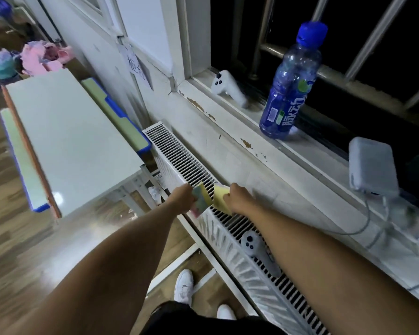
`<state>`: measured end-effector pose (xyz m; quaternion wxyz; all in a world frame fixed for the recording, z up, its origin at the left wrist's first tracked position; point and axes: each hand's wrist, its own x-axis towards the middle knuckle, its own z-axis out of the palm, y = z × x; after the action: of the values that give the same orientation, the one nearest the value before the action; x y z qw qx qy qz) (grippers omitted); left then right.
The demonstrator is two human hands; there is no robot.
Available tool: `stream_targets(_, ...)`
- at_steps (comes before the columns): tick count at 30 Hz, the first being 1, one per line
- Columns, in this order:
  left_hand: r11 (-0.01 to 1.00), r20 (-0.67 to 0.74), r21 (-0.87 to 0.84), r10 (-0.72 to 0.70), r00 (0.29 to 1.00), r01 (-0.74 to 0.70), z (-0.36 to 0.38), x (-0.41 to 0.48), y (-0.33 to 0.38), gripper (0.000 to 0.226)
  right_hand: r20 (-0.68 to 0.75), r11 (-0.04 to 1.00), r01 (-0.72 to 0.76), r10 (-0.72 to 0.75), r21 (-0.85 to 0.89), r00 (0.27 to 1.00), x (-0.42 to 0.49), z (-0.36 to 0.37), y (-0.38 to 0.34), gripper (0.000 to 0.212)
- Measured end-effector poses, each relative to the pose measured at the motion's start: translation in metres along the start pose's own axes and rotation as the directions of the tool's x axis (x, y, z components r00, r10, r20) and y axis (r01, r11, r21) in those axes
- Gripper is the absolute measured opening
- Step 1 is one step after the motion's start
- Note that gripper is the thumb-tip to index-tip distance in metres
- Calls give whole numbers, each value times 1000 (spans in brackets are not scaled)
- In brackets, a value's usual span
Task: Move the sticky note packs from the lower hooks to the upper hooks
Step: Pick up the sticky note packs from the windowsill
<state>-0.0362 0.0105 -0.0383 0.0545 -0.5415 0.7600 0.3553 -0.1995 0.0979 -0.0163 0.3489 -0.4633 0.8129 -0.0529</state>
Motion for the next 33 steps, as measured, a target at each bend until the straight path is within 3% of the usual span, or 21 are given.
stream_targets(3, 997, 13, -23, -71, 997, 72, 12, -19, -20, 21, -1, 998, 61, -61, 34, 998, -7, 14, 3, 34)
stream_targets(8, 986, -44, -53, -159, 986, 157, 24, -65, -28, 26, 48, 990, 128, -125, -67, 991, -27, 25, 2, 39)
stream_targets(14, 967, -87, -113, -240, 967, 229, 25, -91, -51, 23, 84, 976, 217, -214, -31, 973, -32, 42, -12, 17)
stream_targets(19, 958, -103, -184, -241, 965, 220, 21, -111, -71, 22, 109, 968, 245, -238, -61, 965, -44, 58, -29, 34)
stream_targets(26, 938, -117, -294, -228, 967, 185, 23, -154, -125, 30, 174, 951, 284, -261, -122, 950, -72, 99, -64, 36)
stream_targets(33, 884, -135, -372, -354, 925, 284, 26, -210, -185, 18, 281, 897, 397, -337, -194, 899, -103, 138, -108, 35)
